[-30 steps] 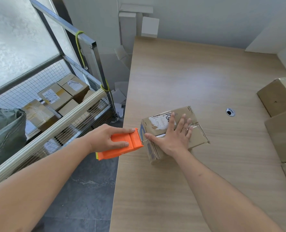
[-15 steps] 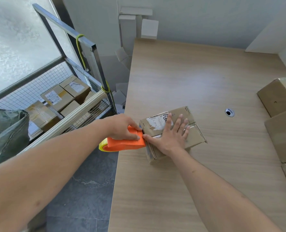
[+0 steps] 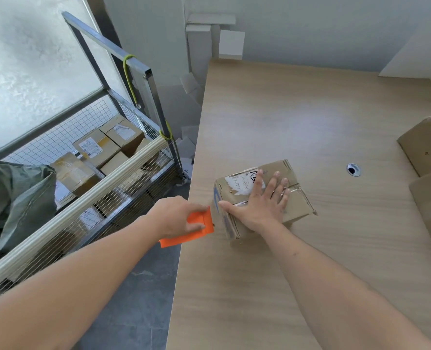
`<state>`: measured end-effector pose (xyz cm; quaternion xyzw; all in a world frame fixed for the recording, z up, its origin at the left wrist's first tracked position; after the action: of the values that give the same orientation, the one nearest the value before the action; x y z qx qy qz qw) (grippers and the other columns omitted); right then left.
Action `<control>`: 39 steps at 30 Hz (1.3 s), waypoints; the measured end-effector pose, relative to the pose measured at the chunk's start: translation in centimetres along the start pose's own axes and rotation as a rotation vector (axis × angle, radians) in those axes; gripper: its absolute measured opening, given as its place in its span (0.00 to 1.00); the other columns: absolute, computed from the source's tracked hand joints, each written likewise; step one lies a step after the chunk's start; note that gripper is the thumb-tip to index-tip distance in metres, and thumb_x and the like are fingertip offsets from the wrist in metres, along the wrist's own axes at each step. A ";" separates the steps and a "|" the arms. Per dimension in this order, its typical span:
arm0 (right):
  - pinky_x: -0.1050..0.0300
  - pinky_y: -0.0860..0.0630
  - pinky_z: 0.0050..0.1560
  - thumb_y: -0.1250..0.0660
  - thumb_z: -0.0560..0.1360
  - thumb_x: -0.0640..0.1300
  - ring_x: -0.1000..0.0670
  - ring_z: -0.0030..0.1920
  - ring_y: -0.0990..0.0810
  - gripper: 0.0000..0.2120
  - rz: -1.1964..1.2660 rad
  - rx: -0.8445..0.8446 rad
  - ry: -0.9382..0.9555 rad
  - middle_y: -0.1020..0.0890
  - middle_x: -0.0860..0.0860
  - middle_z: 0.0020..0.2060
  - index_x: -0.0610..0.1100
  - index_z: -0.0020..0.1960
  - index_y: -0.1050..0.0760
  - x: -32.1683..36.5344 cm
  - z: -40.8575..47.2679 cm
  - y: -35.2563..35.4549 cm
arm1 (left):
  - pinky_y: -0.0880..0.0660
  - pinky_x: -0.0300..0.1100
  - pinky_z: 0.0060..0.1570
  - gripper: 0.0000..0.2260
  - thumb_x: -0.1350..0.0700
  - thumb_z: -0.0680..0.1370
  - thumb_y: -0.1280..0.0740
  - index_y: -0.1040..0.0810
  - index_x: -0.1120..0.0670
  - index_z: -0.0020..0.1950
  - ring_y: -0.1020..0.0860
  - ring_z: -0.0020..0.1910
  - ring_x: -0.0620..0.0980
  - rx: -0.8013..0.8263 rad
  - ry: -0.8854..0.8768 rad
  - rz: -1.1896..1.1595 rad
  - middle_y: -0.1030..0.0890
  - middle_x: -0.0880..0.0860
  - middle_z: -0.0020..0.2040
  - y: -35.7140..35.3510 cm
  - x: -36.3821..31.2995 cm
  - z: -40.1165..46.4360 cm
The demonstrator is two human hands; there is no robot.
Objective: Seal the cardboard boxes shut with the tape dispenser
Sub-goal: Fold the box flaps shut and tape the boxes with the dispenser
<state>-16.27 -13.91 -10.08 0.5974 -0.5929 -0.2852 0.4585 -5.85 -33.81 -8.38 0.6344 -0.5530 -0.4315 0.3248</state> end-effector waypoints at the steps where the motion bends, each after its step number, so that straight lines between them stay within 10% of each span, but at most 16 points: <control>1: 0.34 0.69 0.76 0.51 0.54 0.90 0.34 0.76 0.76 0.71 -0.004 -0.012 0.003 0.72 0.37 0.77 0.50 0.79 0.75 0.0 0.0 0.0 | 0.26 0.47 0.47 0.25 0.29 0.77 0.42 0.38 0.28 0.74 0.21 0.55 0.52 -0.029 0.005 0.024 0.19 0.49 0.57 0.4 0.2 -0.2; 9: 0.32 0.62 0.77 0.30 0.60 0.72 0.34 0.78 0.70 0.69 -0.152 -0.006 0.155 0.68 0.38 0.79 0.42 0.81 0.69 0.4 -1.0 0.7 | 0.24 0.43 0.35 0.36 0.30 0.78 0.43 0.58 0.34 0.80 0.24 0.32 0.45 -0.150 0.092 -0.161 0.24 0.46 0.35 2.2 4.1 -3.6; 21: 0.46 0.59 0.81 0.25 0.72 0.46 0.46 0.80 0.68 0.57 -0.266 0.171 0.598 0.68 0.54 0.80 0.52 0.82 0.66 -1.8 -2.2 0.7 | 0.25 0.51 0.63 0.44 0.60 0.80 0.30 0.56 0.33 0.80 0.20 0.55 0.44 -0.293 -0.043 -0.687 0.21 0.42 0.56 3.7 0.3 -5.6; 24: 0.46 0.55 0.81 0.22 0.65 0.54 0.53 0.81 0.52 0.50 0.114 0.312 0.628 0.47 0.58 0.81 0.59 0.81 0.43 -2.7 -2.6 1.6 | 0.26 0.45 0.62 0.44 0.63 0.79 0.29 0.53 0.34 0.81 0.20 0.57 0.42 -0.331 -0.102 -0.673 0.19 0.41 0.56 4.6 -1.3 -5.9; 27: 0.44 0.30 0.73 0.30 0.72 0.54 0.57 0.68 0.25 0.24 0.852 0.337 0.490 0.21 0.60 0.67 0.62 0.68 0.24 -2.5 -4.2 4.3 | 0.28 0.44 0.62 0.44 0.61 0.79 0.29 0.53 0.36 0.81 0.20 0.58 0.44 -0.348 -0.151 -0.612 0.18 0.44 0.59 5.3 -3.3 -6.0; 35: 0.58 0.19 0.50 0.21 0.72 0.41 0.50 0.50 0.14 0.14 1.081 0.334 0.543 0.13 0.54 0.52 0.46 0.57 0.15 -1.9 -8.1 6.9 | 0.29 0.44 0.65 0.45 0.59 0.78 0.28 0.55 0.38 0.82 0.21 0.60 0.42 -0.338 -0.196 -0.579 0.20 0.45 0.64 6.0 -7.2 -6.4; 39: 0.53 0.18 0.54 0.24 0.73 0.42 0.46 0.55 0.15 0.14 1.202 0.371 0.549 0.14 0.49 0.56 0.45 0.59 0.16 -3.2 -8.6 7.4 | 0.28 0.40 0.62 0.45 0.59 0.78 0.28 0.55 0.36 0.82 0.22 0.54 0.31 -0.335 -0.200 -0.601 0.20 0.38 0.58 6.4 -8.5 -6.7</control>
<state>-12.43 -8.05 -0.59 0.2840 -0.7228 0.2869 0.5608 -2.63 -27.05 1.66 0.6613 -0.2923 -0.6525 0.2269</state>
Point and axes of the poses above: each hand's wrist, its own z-axis towards the middle knuckle, its own y-axis out of the back of the hand, x = y × z, the point moved 6 cm from there along z, towards the middle knuckle
